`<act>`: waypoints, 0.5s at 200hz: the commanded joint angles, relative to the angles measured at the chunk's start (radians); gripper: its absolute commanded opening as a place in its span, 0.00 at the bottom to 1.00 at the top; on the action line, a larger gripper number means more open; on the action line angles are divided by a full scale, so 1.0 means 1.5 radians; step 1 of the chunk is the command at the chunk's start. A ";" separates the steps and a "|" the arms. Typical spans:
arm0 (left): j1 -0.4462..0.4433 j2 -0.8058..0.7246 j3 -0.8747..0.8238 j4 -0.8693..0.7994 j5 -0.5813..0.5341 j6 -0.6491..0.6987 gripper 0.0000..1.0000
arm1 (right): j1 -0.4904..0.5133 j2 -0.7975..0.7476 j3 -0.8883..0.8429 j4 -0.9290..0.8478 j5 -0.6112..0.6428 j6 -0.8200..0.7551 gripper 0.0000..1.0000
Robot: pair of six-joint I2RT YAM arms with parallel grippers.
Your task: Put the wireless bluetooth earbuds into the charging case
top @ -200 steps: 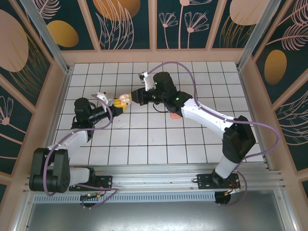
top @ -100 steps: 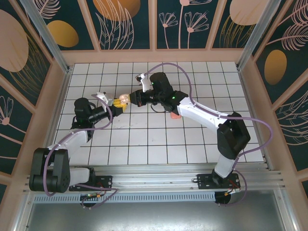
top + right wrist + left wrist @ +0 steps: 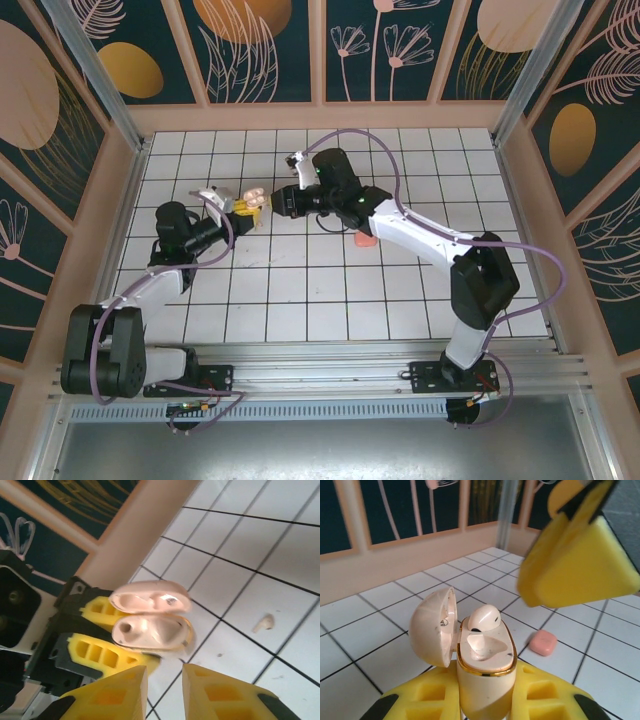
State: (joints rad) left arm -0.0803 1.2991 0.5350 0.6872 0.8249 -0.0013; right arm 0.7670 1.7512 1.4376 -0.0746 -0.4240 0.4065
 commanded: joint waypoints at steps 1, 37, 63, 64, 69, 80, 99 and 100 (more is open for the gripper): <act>0.012 0.020 0.020 0.002 -0.081 -0.048 0.11 | -0.008 0.012 0.081 -0.084 0.109 0.048 0.26; 0.062 0.044 0.023 0.007 -0.156 -0.112 0.11 | -0.009 0.127 0.220 -0.249 0.145 0.174 0.26; 0.090 0.046 0.023 -0.014 -0.216 -0.128 0.11 | -0.008 0.213 0.292 -0.293 0.107 0.232 0.27; 0.089 0.046 0.024 -0.015 -0.219 -0.128 0.12 | -0.007 0.217 0.295 -0.295 0.106 0.233 0.27; 0.093 0.046 0.027 -0.024 -0.230 -0.128 0.12 | -0.007 0.236 0.315 -0.307 0.099 0.238 0.27; 0.099 0.049 0.033 -0.042 -0.249 -0.127 0.12 | -0.004 0.283 0.369 -0.343 0.094 0.243 0.27; 0.110 0.051 0.033 -0.053 -0.281 -0.134 0.11 | -0.002 0.369 0.483 -0.422 0.088 0.241 0.27; 0.110 0.052 0.033 -0.054 -0.284 -0.135 0.11 | -0.002 0.374 0.488 -0.426 0.088 0.241 0.27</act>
State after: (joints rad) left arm 0.0673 1.3663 0.5556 0.6411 0.4973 -0.1684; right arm 0.7589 2.1891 1.9926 -0.5167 -0.2722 0.7162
